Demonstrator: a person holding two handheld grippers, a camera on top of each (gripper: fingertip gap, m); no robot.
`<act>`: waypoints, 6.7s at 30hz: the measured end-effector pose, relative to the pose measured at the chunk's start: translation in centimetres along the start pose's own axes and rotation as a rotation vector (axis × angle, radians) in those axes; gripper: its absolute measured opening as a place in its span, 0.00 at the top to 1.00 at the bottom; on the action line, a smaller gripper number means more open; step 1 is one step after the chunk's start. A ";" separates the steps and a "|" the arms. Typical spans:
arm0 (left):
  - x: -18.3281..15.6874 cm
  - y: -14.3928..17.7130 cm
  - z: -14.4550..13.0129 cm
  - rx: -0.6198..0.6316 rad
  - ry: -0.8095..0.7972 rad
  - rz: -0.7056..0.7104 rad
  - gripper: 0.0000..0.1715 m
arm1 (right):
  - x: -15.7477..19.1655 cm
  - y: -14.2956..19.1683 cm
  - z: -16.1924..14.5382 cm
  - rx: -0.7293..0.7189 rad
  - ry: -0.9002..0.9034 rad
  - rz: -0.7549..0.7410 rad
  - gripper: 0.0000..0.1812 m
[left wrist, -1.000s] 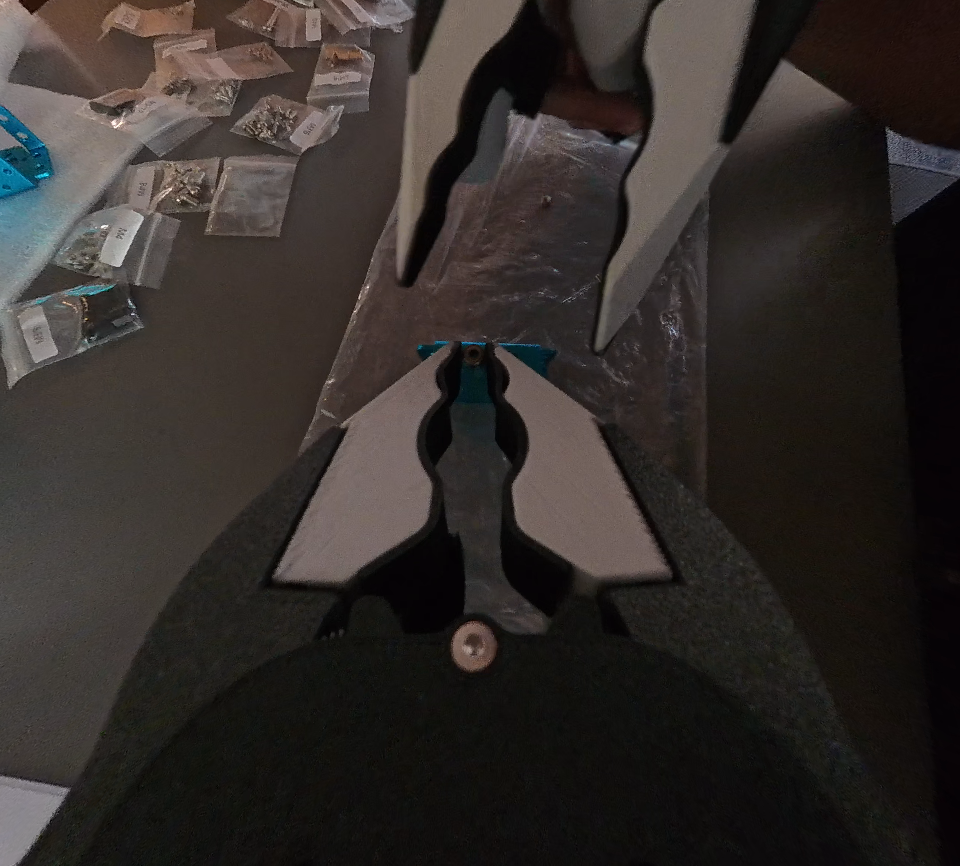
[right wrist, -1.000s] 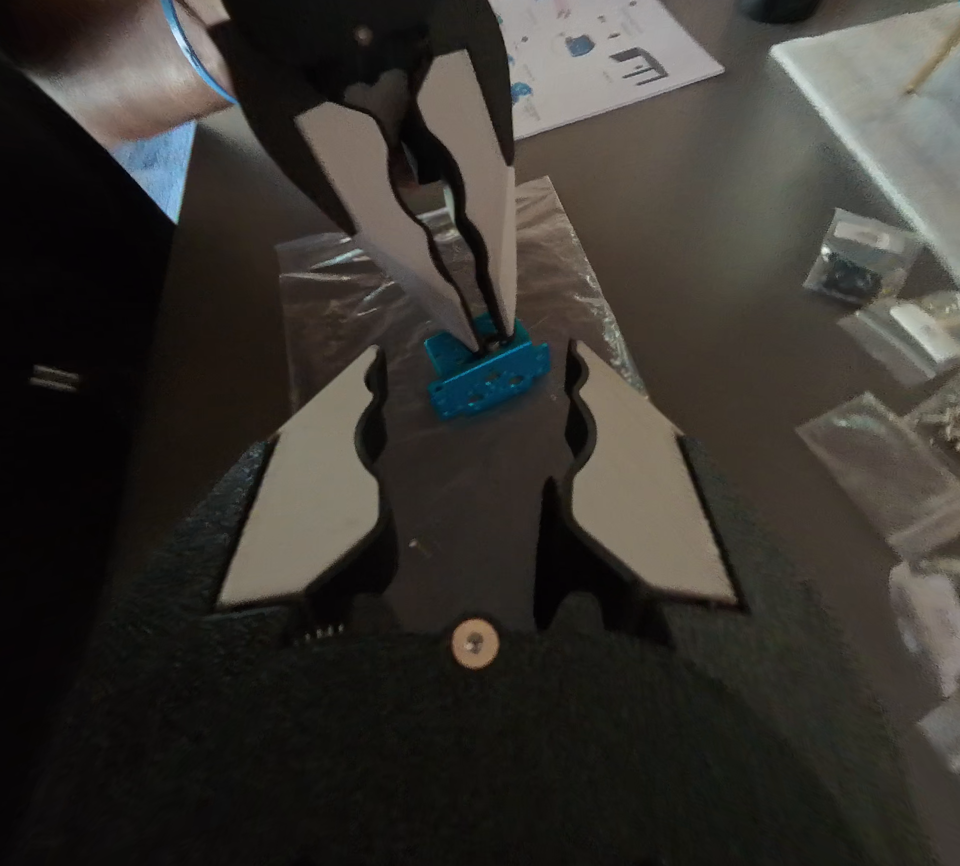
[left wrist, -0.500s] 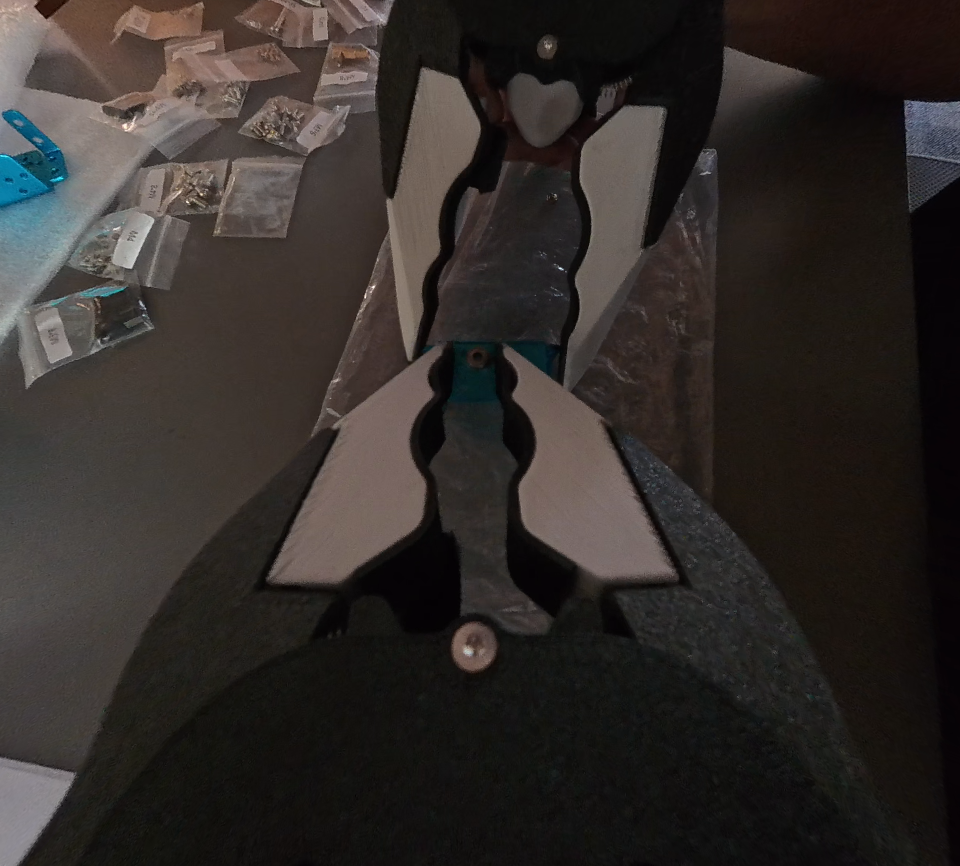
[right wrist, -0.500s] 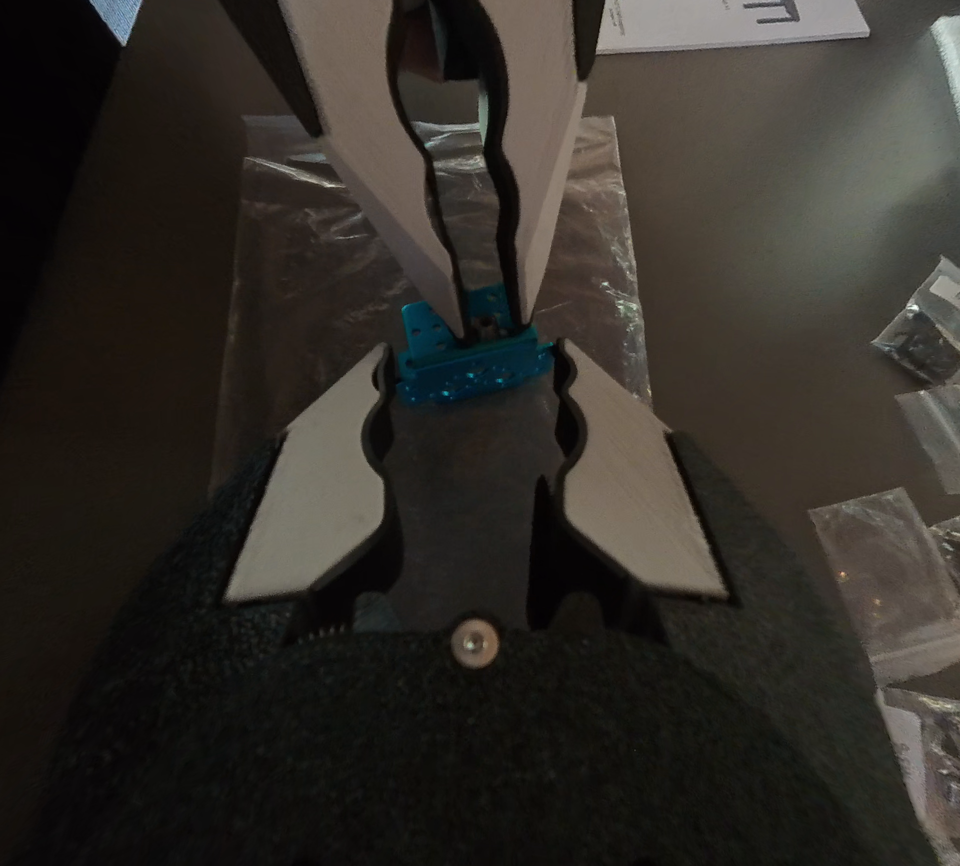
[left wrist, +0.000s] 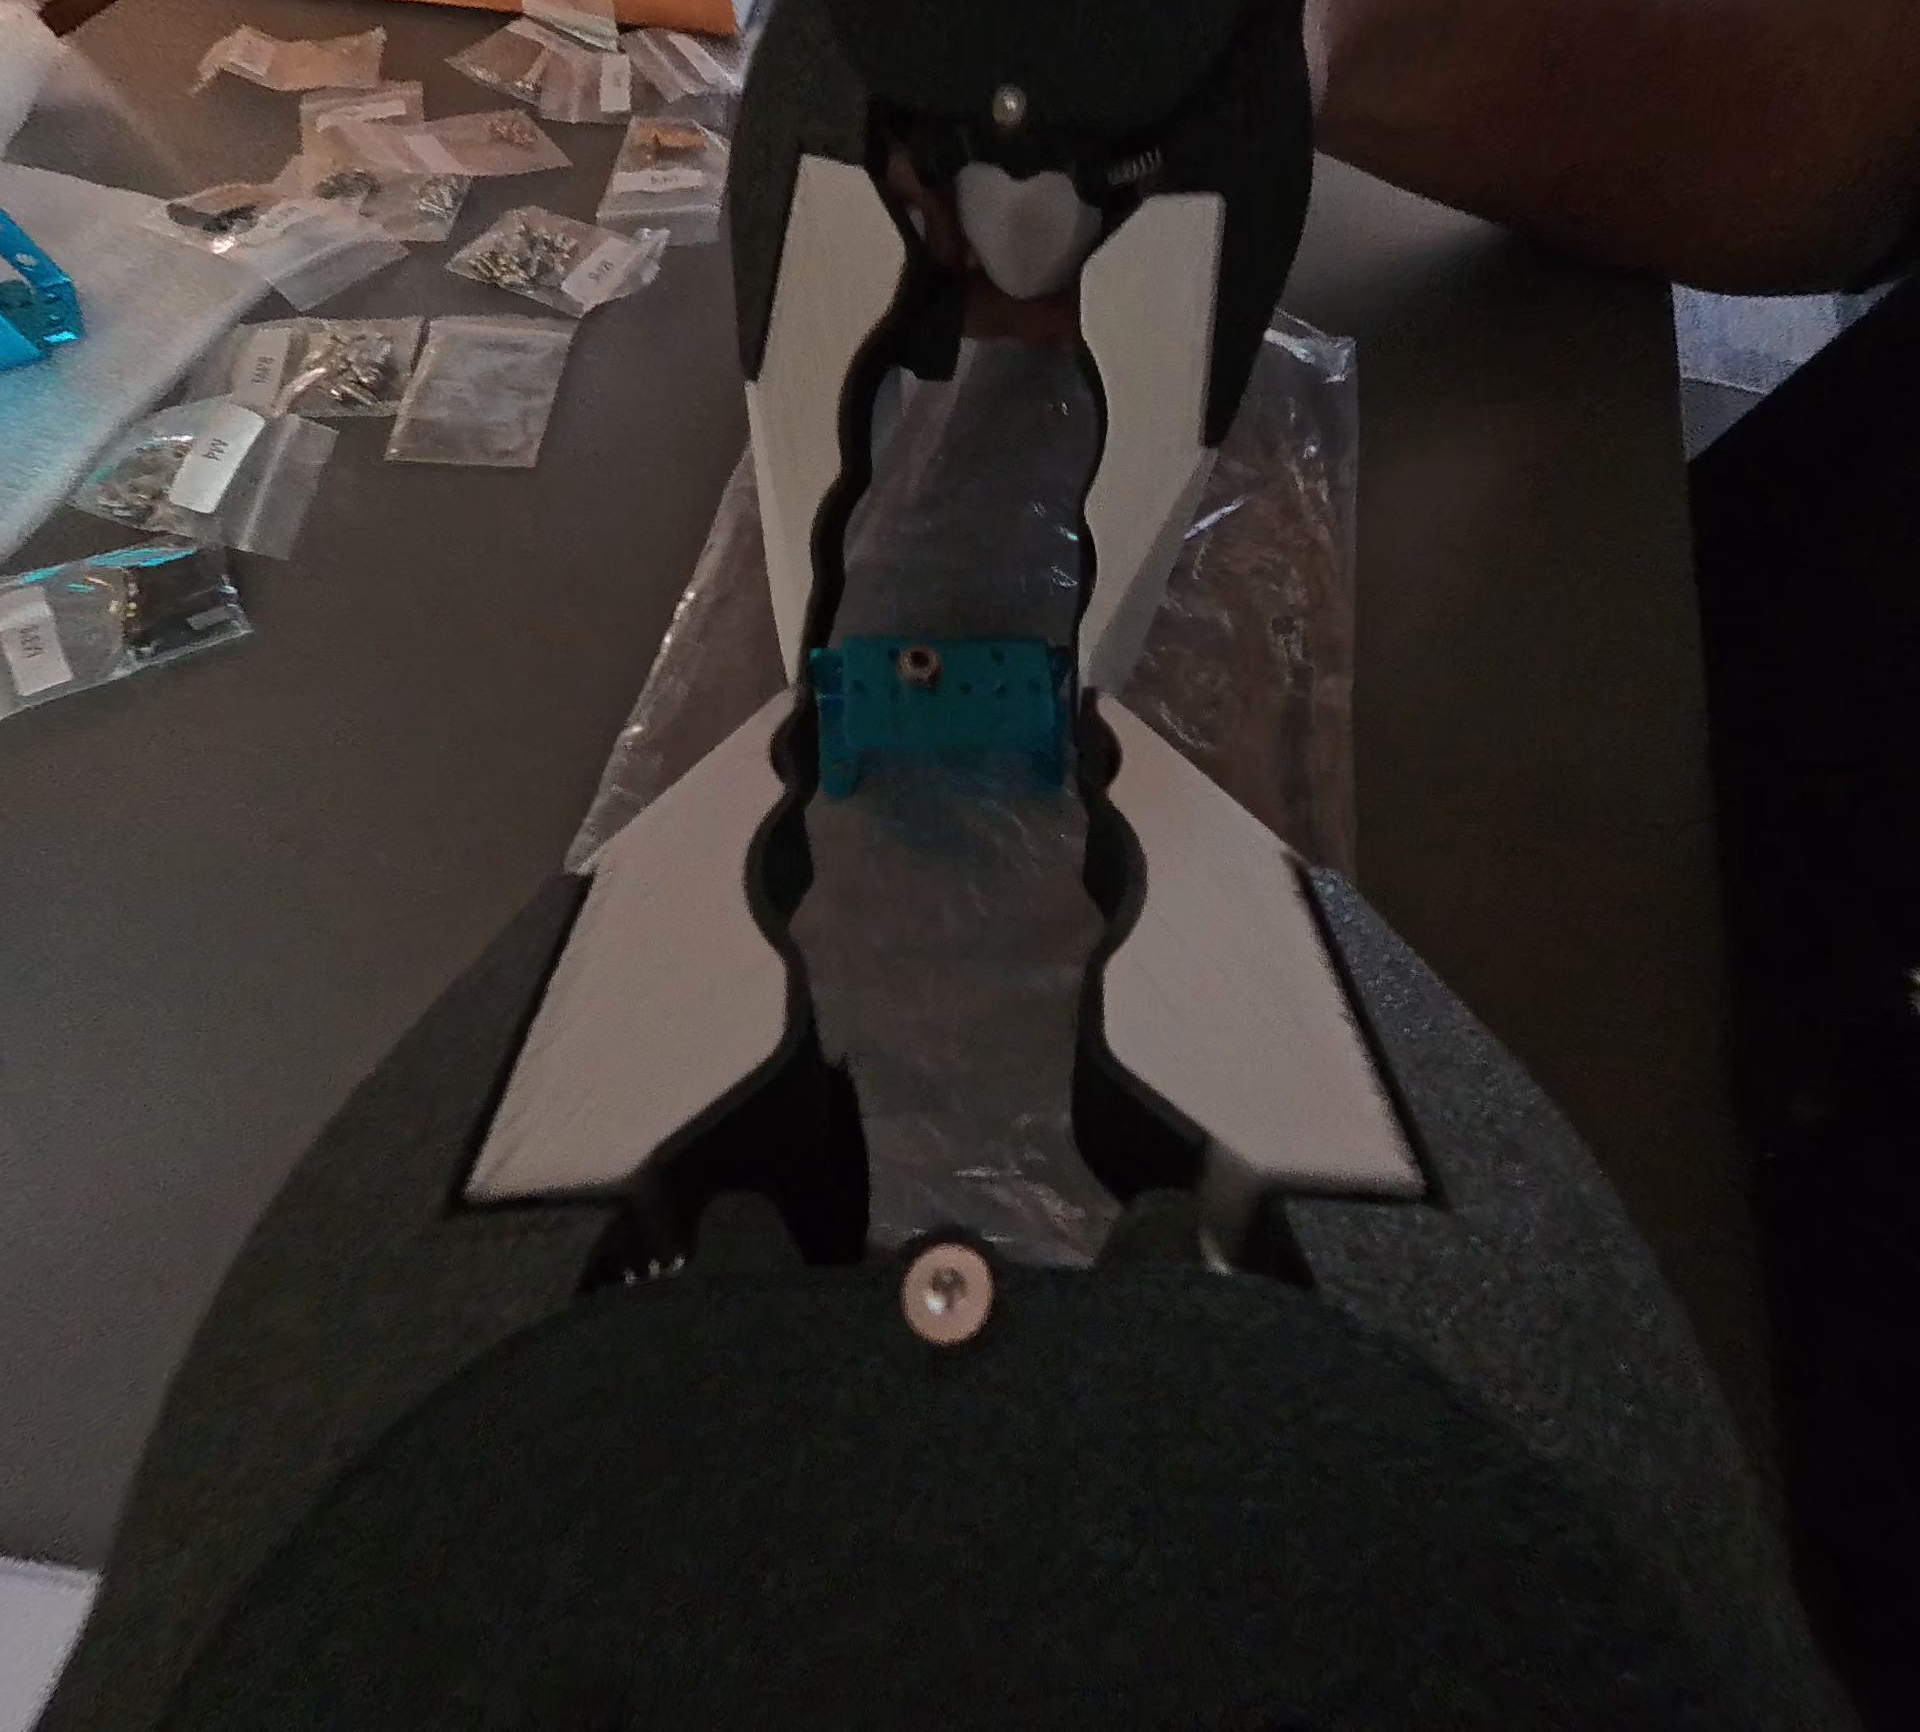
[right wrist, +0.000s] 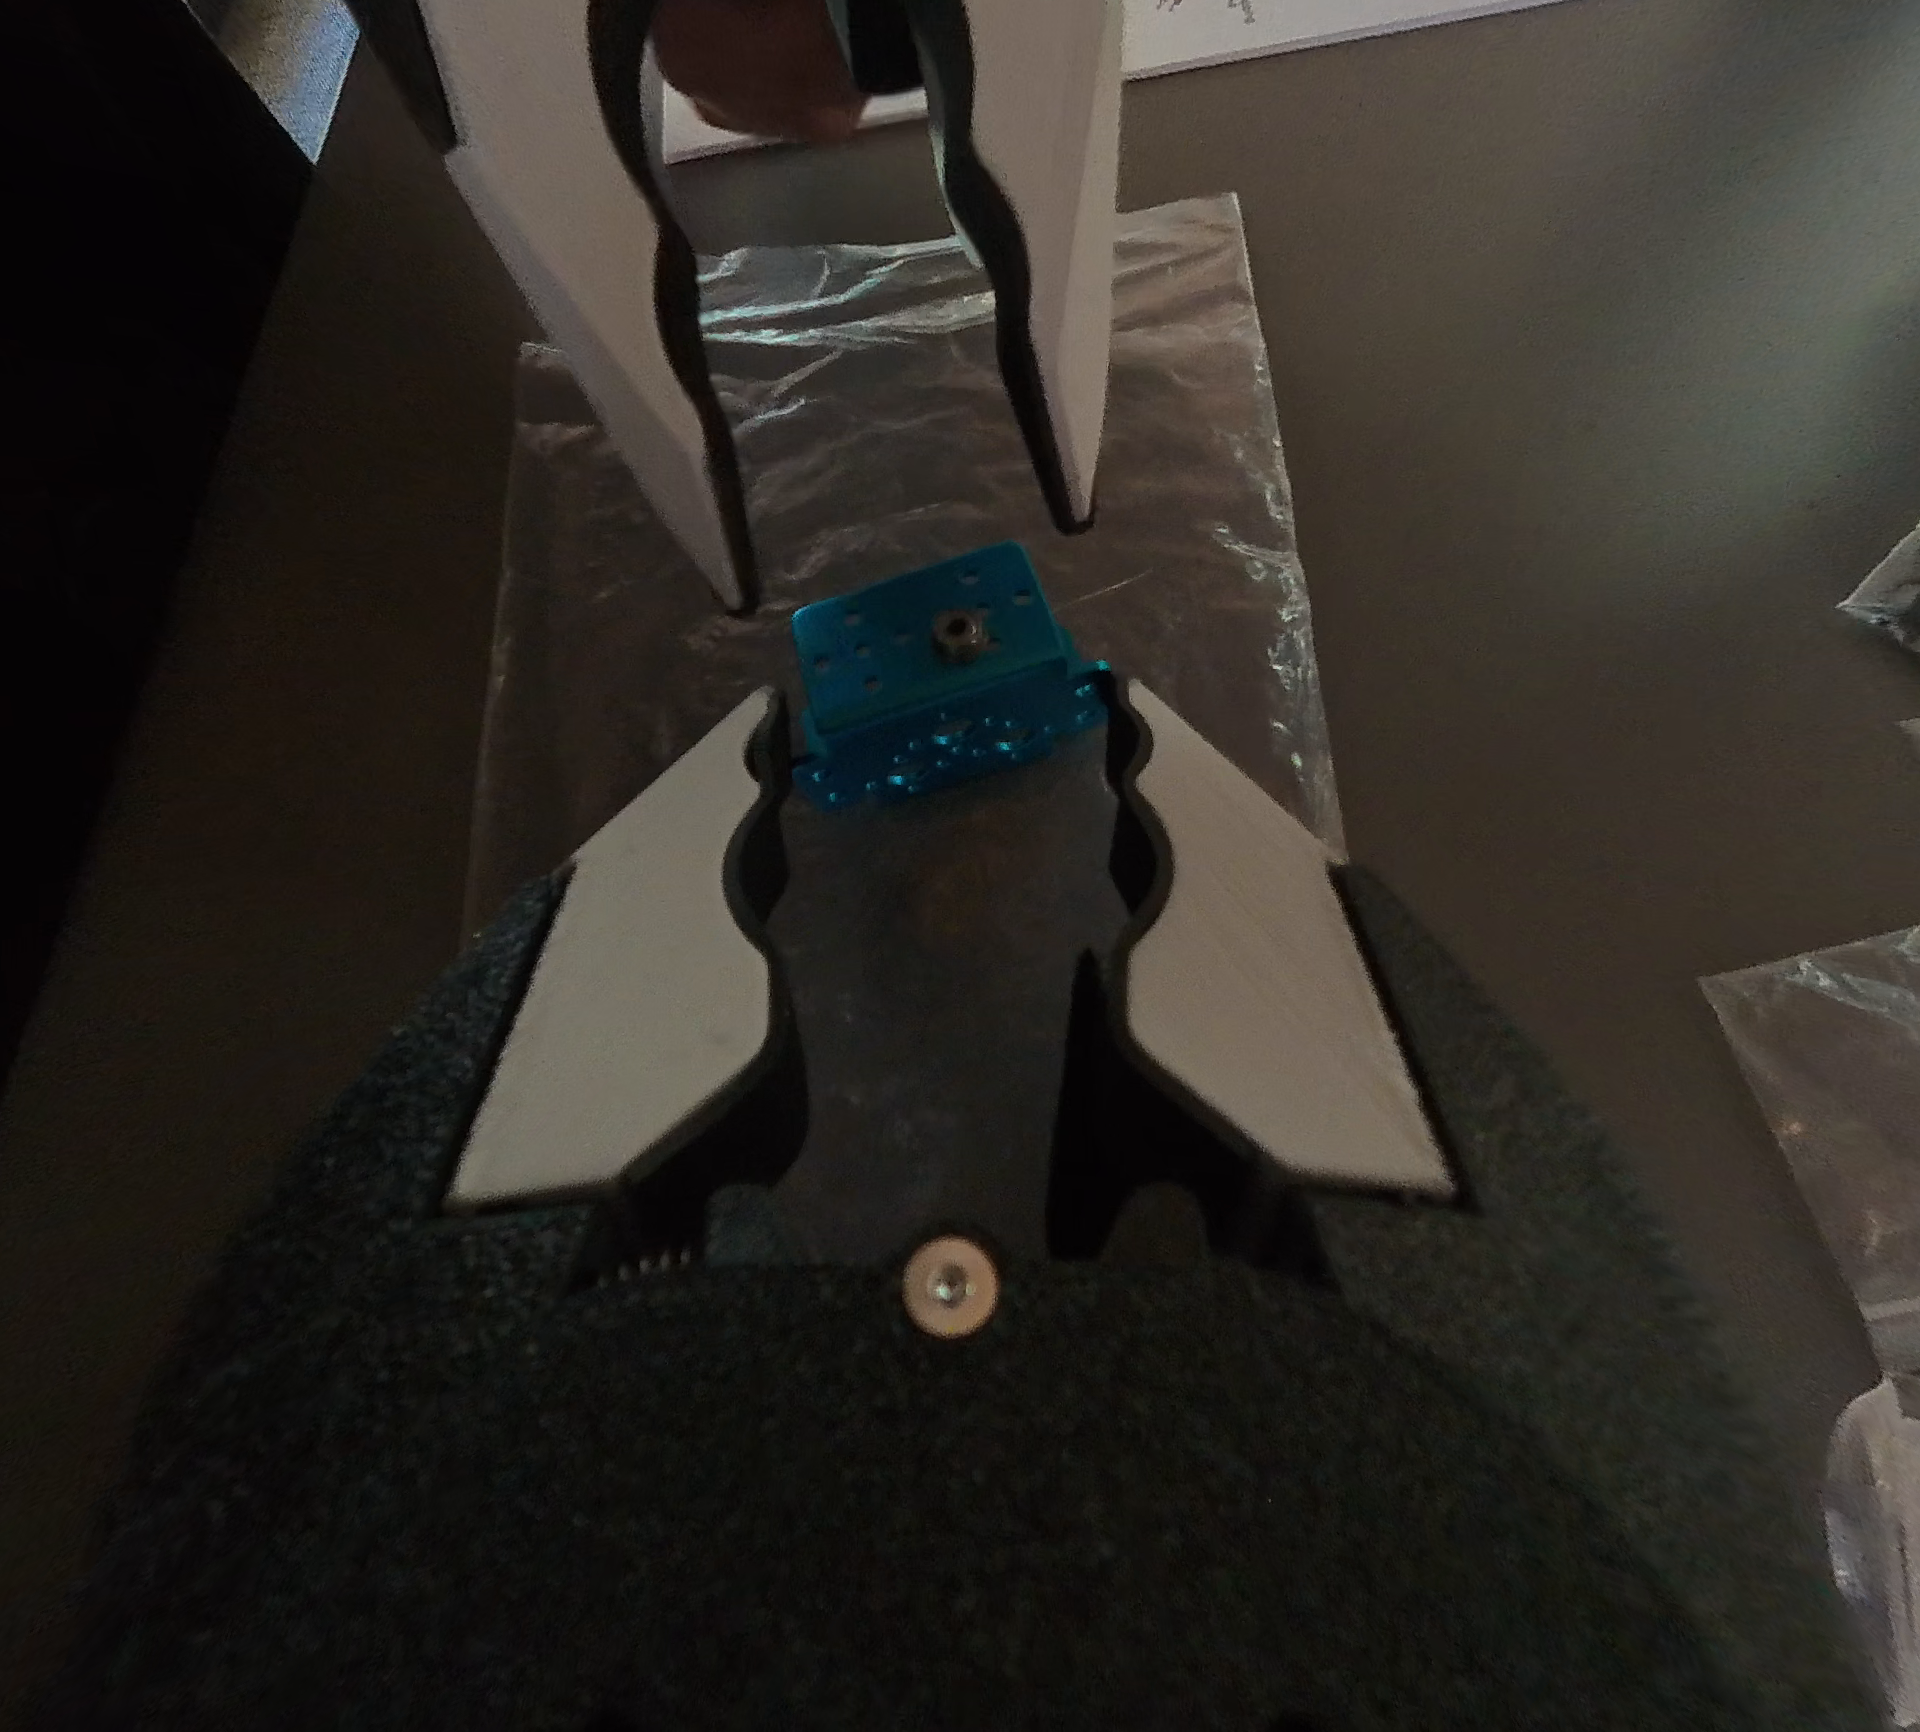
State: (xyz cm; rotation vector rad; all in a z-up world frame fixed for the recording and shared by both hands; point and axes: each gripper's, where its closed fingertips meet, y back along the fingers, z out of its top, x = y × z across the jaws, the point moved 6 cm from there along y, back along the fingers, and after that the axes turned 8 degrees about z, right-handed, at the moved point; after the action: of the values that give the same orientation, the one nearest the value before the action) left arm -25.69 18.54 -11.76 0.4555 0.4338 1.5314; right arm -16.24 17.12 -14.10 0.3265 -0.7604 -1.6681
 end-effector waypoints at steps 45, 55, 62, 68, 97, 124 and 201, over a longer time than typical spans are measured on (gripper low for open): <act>-0.3 -1.4 -0.7 0.030 -0.092 0.047 0.74 | 5.6 3.0 -4.0 0.339 -0.052 -0.056 0.94; -0.5 0.0 -0.4 -0.017 -0.075 0.085 0.74 | 5.4 3.0 -3.9 0.343 -0.054 -0.085 0.99; -2.0 2.2 0.9 -0.148 -0.109 0.110 0.77 | 5.4 3.7 -3.9 0.169 -0.122 -0.081 0.99; -2.8 1.8 2.0 -0.147 0.087 -0.002 0.84 | 5.6 4.5 -0.5 -0.063 0.011 -0.180 1.00; -3.3 2.0 2.6 -0.179 0.554 -0.222 0.97 | 7.7 3.4 3.3 -0.106 0.436 -0.537 0.99; -1.7 2.1 1.2 -0.170 0.525 -0.226 1.00 | 5.9 3.4 1.4 -0.241 0.221 -0.337 0.93; 1.3 2.1 -3.6 0.135 0.068 0.208 0.88 | 3.9 2.8 2.4 -0.289 -0.180 -0.312 0.88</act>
State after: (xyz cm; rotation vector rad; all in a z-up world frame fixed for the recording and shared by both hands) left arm -29.42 19.82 -13.69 0.5692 0.5594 1.7289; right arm -16.43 13.95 -9.82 0.0935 -0.6091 -2.0946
